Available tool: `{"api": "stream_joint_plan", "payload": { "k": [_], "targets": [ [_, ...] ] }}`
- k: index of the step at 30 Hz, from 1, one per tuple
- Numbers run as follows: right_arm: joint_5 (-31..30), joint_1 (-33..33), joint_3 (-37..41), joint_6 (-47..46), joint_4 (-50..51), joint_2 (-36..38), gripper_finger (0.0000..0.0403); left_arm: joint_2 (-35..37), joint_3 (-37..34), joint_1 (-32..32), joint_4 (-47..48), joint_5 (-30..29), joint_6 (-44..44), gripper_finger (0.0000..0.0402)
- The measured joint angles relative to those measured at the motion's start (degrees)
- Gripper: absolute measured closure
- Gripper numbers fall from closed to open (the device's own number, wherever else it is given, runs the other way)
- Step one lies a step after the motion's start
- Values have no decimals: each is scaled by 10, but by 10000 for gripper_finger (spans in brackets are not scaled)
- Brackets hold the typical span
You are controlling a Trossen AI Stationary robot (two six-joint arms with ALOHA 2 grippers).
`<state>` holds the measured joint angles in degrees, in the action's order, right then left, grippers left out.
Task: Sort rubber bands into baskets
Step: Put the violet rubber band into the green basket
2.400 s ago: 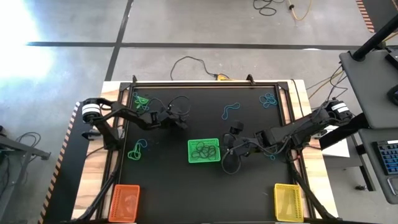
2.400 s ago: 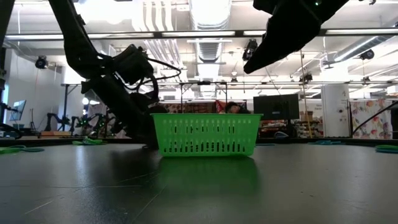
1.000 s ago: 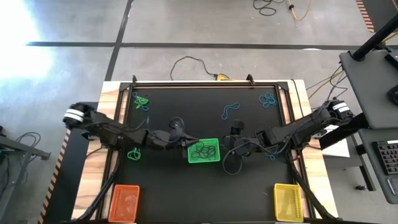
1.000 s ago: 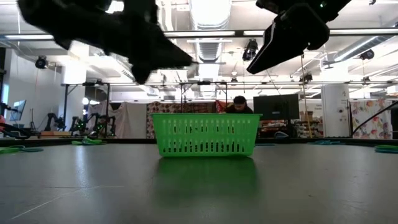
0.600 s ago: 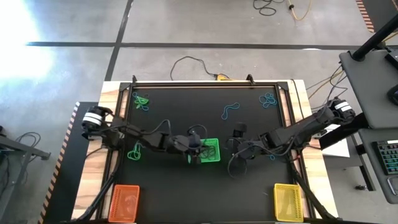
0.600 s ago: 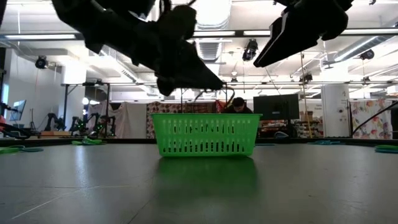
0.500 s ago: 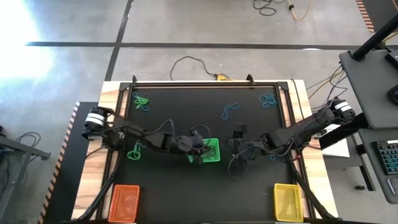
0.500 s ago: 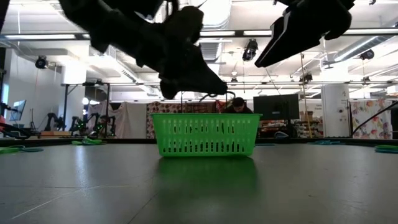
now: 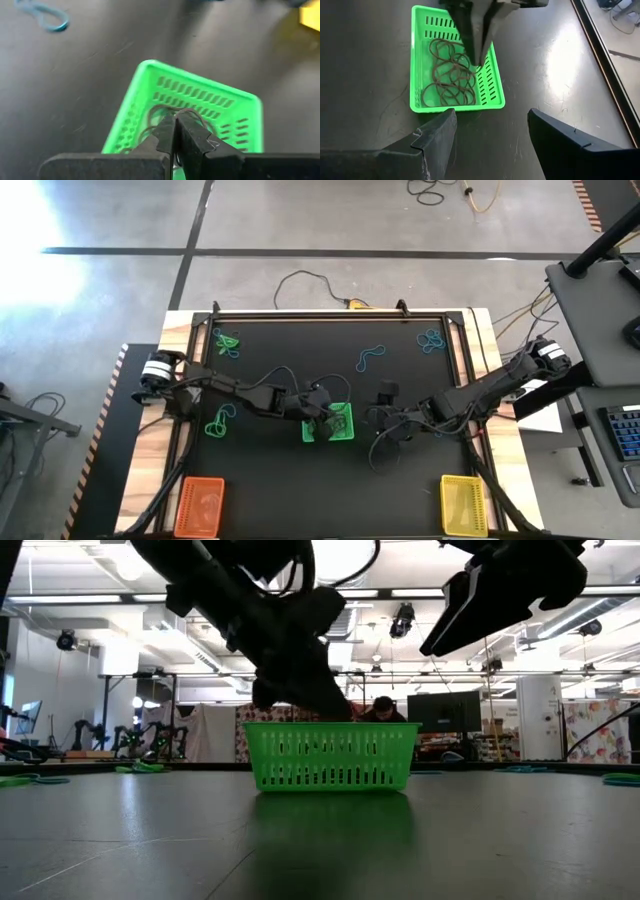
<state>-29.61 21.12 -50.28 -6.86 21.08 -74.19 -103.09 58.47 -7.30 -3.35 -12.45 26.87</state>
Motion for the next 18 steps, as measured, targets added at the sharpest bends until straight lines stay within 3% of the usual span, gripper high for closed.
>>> {"api": "stream_joint_plan", "payload": {
  "k": [10,18],
  "targets": [
    [0,0,1,15,1,1,165,0,9,8,18,12,22,401],
    [-5,1,1,15,13,22,165,-11,7,22,36,16,-24,401]
  ]
}}
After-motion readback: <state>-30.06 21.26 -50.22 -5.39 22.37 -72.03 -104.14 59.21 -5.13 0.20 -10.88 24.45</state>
